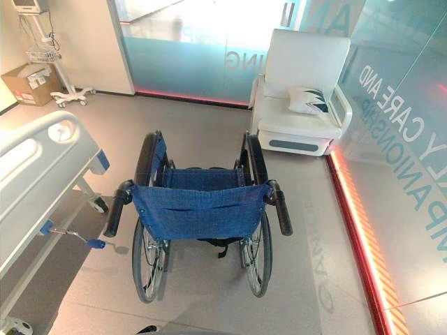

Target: Push the wheelchair next to the bed

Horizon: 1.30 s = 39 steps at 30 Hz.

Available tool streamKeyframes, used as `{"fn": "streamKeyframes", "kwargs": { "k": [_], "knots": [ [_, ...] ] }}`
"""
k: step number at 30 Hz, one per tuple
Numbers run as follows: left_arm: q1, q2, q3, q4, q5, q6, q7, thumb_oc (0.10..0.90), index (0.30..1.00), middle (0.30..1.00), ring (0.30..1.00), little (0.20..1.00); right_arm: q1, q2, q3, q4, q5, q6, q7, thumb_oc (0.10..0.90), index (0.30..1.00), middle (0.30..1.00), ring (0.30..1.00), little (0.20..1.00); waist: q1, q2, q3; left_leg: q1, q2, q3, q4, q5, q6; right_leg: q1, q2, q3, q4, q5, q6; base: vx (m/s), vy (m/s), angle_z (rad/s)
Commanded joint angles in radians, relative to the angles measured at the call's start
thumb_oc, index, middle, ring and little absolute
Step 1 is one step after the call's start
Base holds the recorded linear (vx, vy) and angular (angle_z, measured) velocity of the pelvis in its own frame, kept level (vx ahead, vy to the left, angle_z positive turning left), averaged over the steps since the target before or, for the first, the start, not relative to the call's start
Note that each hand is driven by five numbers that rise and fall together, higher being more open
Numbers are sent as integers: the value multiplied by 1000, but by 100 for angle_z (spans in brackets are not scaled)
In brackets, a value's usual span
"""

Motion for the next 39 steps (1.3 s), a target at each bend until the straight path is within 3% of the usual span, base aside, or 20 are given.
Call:
{"fn": "streamKeyframes", "kwargs": {
  "k": [1,20,27,30,35,39],
  "knots": [
    [-74,-47,-12,83,-12,15,-5,800,900,900,900,900,-30,14,31,44,-38,14,65,800,900,900,900,900,13,40,19,-6,19,6,10,-44,-55,1,-46,-60,52,-24,48,0,0,0],
    [-78,-44,-7,86,-14,29,5,800,900,900,900,900,-26,21,26,46,-25,10,68,800,900,900,900,900,17,34,22,1,21,9,10,-47,-52,8,-46,-66,53,-24,47,1,-3,0],
    [-77,-39,8,89,13,4,-1,800,900,900,900,900,-33,19,23,41,-23,-15,15,800,900,900,900,900,17,34,15,0,21,5,10,-44,-58,10,-43,-64,49,-20,47,4,-5,2],
    [-81,-31,14,69,-14,-30,-25,800,900,900,900,900,-41,8,-3,27,80,-14,-15,800,900,900,900,900,16,39,14,0,21,5,10,-41,-60,10,-44,-65,46,-17,49,0,0,0],
    [-70,9,32,7,-59,-58,-43,800,900,900,900,900,-52,-48,-78,-15,148,-29,-47,800,900,900,900,900,19,50,12,-6,24,9,10,-37,-60,1,-48,-69,51,-18,53,0,0,0],
    [-60,74,107,-73,-145,-69,-40,800,900,900,900,900,-64,-125,-174,-32,220,-88,-88,800,900,900,900,900,26,57,9,-11,24,7,10,-32,-61,-2,-47,-65,48,-14,56,0,0,0]
  ]
}}
